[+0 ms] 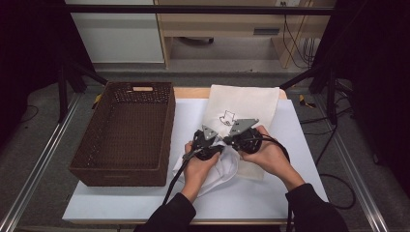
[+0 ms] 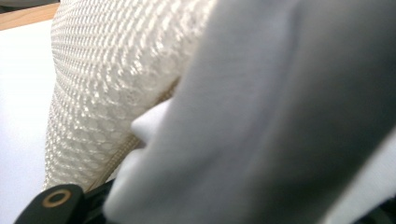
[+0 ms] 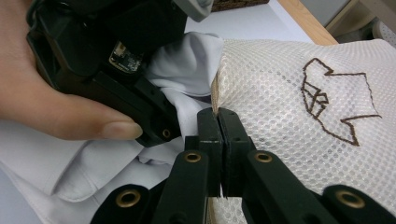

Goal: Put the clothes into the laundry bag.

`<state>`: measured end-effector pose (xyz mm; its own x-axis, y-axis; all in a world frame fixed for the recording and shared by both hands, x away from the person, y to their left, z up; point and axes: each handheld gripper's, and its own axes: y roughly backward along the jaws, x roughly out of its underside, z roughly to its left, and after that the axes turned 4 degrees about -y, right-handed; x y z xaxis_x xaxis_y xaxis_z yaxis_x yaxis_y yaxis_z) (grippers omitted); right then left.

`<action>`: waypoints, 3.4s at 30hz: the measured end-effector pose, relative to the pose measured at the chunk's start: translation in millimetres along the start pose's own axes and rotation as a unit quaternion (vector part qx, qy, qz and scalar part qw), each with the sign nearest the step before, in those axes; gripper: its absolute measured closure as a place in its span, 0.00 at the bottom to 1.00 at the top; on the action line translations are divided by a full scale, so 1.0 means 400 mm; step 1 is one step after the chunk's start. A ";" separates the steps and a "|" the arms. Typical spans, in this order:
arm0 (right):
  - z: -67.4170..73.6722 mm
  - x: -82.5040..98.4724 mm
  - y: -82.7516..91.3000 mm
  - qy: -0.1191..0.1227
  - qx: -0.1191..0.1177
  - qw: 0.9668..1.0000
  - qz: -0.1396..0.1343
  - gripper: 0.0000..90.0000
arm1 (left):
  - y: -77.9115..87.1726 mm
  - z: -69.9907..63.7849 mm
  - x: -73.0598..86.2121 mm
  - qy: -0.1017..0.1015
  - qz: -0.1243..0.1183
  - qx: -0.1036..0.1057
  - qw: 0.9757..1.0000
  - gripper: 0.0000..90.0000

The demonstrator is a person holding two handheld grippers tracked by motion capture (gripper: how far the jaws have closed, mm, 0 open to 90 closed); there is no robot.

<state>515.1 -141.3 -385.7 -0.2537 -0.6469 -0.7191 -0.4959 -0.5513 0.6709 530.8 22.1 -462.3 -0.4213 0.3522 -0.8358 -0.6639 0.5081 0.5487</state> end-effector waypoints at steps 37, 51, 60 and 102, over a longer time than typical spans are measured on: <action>-0.032 0.038 0.004 -0.030 0.007 1.000 0.002 0.99 | 0.040 -0.002 -0.012 -0.050 0.006 0.025 0.998 0.26; -0.051 0.056 0.017 -0.044 0.014 0.999 -0.004 0.99 | 0.149 -0.039 -0.035 -0.099 -0.028 0.038 0.994 0.27; -0.054 0.055 0.020 -0.043 0.015 0.999 -0.007 0.99 | 0.250 -0.048 -0.026 -0.121 -0.036 0.043 0.991 0.42; -0.056 0.050 0.030 -0.035 0.010 0.999 -0.007 0.99 | 0.249 -0.019 0.211 -0.128 0.089 0.022 0.988 1.00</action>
<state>522.7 -172.7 -388.0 -0.3036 -0.6008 -0.7395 -0.5155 -0.5492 0.6578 424.2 96.4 -478.5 -0.3558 0.6232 -0.6965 -0.5638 0.4512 0.6917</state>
